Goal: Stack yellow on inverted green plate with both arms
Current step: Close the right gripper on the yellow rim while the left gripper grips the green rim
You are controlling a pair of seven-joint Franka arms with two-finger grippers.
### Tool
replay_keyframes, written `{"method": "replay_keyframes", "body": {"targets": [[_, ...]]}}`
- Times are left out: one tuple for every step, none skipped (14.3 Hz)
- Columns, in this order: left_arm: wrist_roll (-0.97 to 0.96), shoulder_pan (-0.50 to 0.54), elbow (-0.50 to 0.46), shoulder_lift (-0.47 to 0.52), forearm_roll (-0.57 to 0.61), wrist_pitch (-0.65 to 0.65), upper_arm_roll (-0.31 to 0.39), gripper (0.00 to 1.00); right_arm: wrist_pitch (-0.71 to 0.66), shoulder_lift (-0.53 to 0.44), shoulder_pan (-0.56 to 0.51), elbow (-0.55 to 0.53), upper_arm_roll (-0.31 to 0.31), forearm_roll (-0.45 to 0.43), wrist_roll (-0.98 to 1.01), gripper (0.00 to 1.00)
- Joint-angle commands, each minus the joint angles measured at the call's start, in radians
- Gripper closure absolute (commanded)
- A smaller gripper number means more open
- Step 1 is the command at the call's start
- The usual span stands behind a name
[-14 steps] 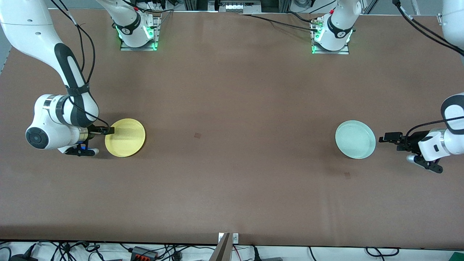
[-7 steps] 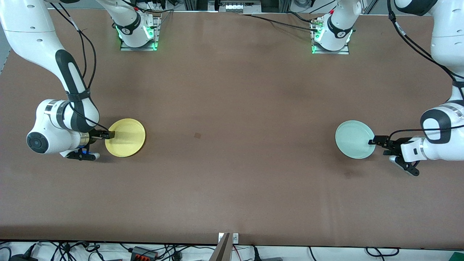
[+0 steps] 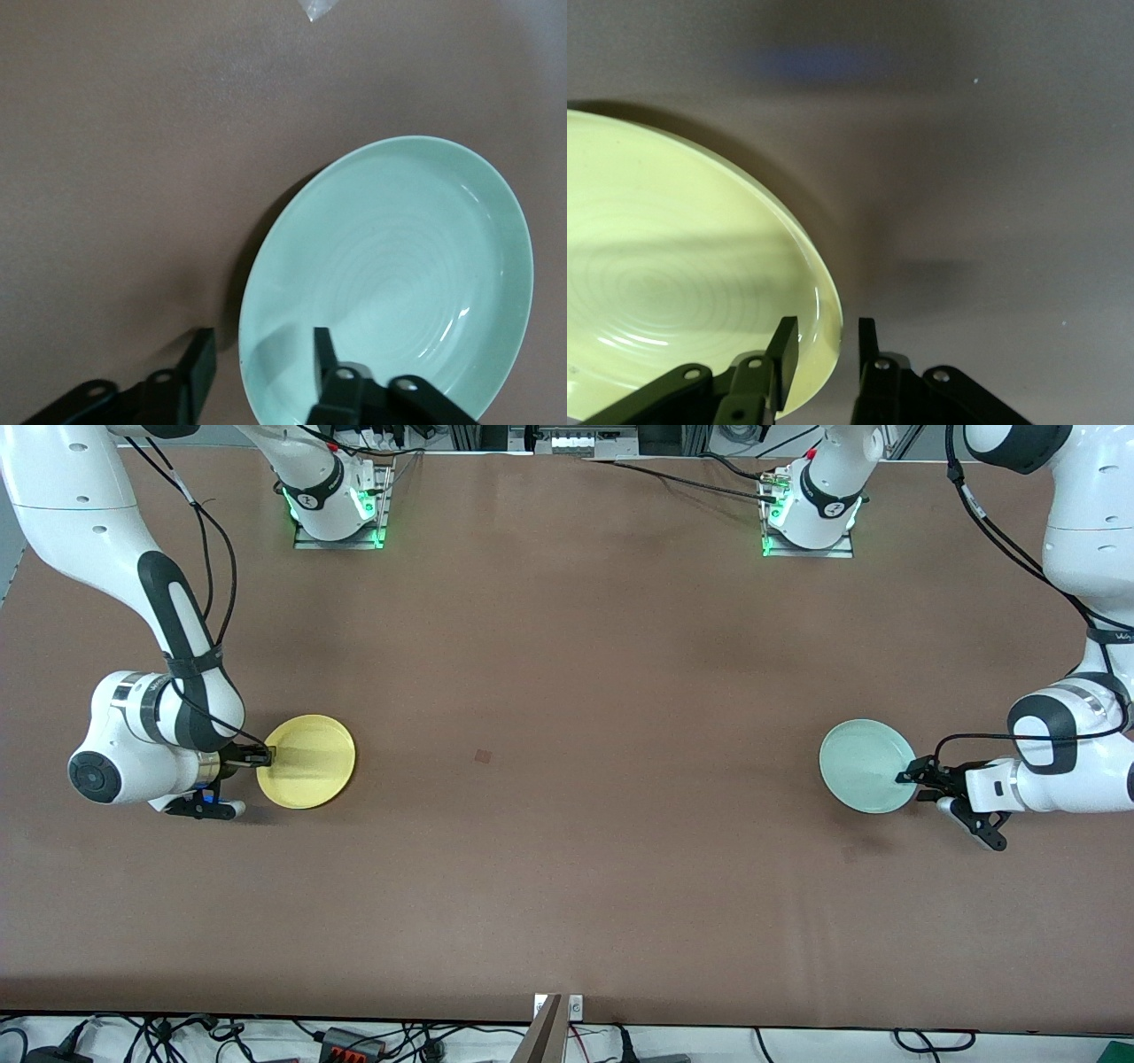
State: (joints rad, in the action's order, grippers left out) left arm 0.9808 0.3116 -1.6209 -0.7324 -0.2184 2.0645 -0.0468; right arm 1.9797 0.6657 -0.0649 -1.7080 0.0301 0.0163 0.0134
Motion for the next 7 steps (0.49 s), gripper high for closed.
{"method": "replay_keyframes", "body": {"targets": [[0.053, 0.009, -0.008, -0.008, -0.024, 0.019, -0.008, 0.75, -0.005, 0.017, -0.009, 0.021, -0.007, 0.010, 0.013, 0.70], [0.055, 0.009, -0.008, -0.013, -0.024, 0.019, -0.008, 0.80, -0.007, 0.018, -0.009, 0.021, -0.007, 0.010, 0.013, 0.74], [0.055, 0.007, -0.008, -0.015, -0.021, 0.019, -0.008, 0.92, -0.005, 0.018, -0.009, 0.021, -0.007, 0.010, 0.013, 0.77], [0.055, 0.007, -0.007, -0.015, -0.019, 0.019, -0.008, 0.99, -0.005, 0.018, -0.009, 0.021, -0.007, 0.010, 0.013, 0.78], [0.055, 0.007, -0.005, -0.015, -0.018, 0.019, -0.008, 0.99, -0.007, 0.018, -0.009, 0.021, -0.007, 0.011, 0.013, 0.79], [0.053, 0.006, -0.001, -0.012, -0.018, 0.017, -0.008, 0.99, -0.009, 0.018, -0.007, 0.021, -0.007, 0.011, 0.013, 0.80], [0.050, 0.003, 0.007, -0.007, -0.013, 0.016, -0.008, 0.99, -0.007, 0.018, -0.009, 0.021, -0.007, 0.011, 0.013, 0.83]]}}
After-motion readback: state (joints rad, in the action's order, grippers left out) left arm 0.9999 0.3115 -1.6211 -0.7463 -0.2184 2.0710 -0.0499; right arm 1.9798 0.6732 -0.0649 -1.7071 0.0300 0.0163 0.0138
